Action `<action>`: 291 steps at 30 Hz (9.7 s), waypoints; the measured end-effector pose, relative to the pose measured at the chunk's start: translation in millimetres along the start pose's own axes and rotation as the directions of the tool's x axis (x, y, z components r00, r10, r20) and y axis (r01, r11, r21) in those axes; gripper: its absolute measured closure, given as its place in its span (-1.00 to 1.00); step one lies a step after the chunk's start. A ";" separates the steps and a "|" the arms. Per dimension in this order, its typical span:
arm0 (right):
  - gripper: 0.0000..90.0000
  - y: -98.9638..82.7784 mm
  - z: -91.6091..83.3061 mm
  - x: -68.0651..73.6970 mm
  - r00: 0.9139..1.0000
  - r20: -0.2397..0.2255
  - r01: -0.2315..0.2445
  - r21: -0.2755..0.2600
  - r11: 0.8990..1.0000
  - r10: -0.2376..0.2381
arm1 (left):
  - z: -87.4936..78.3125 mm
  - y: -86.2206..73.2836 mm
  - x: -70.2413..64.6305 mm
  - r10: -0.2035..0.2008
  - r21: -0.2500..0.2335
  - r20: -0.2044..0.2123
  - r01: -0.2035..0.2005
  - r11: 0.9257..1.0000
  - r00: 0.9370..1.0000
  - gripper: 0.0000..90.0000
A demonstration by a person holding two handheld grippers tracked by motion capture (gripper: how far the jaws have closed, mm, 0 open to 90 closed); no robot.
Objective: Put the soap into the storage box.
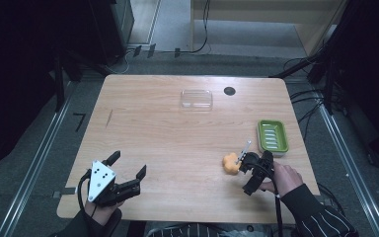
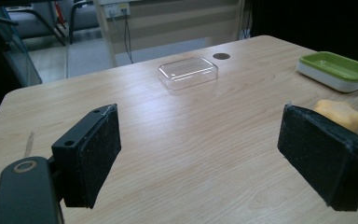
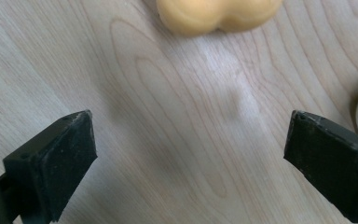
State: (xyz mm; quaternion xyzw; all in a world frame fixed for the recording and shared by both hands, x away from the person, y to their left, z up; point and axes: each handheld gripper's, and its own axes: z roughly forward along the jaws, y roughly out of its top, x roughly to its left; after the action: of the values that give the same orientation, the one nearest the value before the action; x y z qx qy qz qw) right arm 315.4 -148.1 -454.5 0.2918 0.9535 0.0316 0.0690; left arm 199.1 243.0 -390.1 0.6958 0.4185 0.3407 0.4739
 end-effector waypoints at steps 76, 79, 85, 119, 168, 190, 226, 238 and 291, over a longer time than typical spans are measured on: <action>-0.12 59.2 15.2 -14.8 0.997 -0.034 0.069 0.004 0.998 -0.069 | -0.2 0.0 0.5 -0.004 -0.003 -0.004 0.004 1.000 1.000 -0.70; -0.12 57.4 12.3 -15.1 0.998 -0.036 0.057 -0.003 0.998 -0.057 | -0.2 0.0 0.5 -0.004 -0.003 -0.004 0.004 1.000 1.000 -0.70; -0.12 54.7 6.2 -15.3 0.998 -0.026 0.052 -0.022 0.998 -0.053 | -0.1 0.2 0.1 -0.002 0.001 -0.003 0.002 1.000 1.000 -0.70; -0.12 32.8 -15.0 -38.8 0.991 0.051 -0.122 -0.083 0.989 0.126 | -0.2 0.2 0.4 -0.004 0.000 -0.006 0.004 1.000 1.000 -0.70; -0.12 8.8 -38.9 -83.3 0.963 0.088 -0.238 -0.158 0.958 0.254 | 0.5 0.1 0.0 -0.004 0.000 -0.005 0.004 1.000 1.000 -0.70; -0.12 -4.8 -36.7 -118.3 0.938 0.085 -0.320 -0.165 0.933 0.336 | 1.2 0.2 0.2 -0.009 0.002 -0.006 0.009 1.000 1.000 -0.70; -0.12 -5.5 -6.1 -148.3 0.921 0.121 -0.362 -0.079 0.929 0.369 | 1.1 0.2 0.3 -0.006 0.002 -0.005 0.006 1.000 1.000 -0.70; -0.12 -2.9 1.8 -146.8 0.922 0.153 -0.353 -0.048 0.934 0.356 | 1.0 0.1 0.2 -0.005 0.001 -0.004 0.005 1.000 1.000 -0.70; -0.22 -3.0 7.7 -147.5 0.925 0.152 -0.347 -0.031 0.938 0.347 | 1.7 0.4 -0.3 -0.004 0.003 -0.005 0.004 1.000 1.000 -0.70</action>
State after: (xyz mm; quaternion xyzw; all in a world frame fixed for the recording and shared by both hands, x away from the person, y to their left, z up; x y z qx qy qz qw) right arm 435.9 -233.2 -445.7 0.4571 0.8785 0.0220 0.1370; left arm 200.6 242.1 -390.2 0.6948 0.4218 0.3406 0.4725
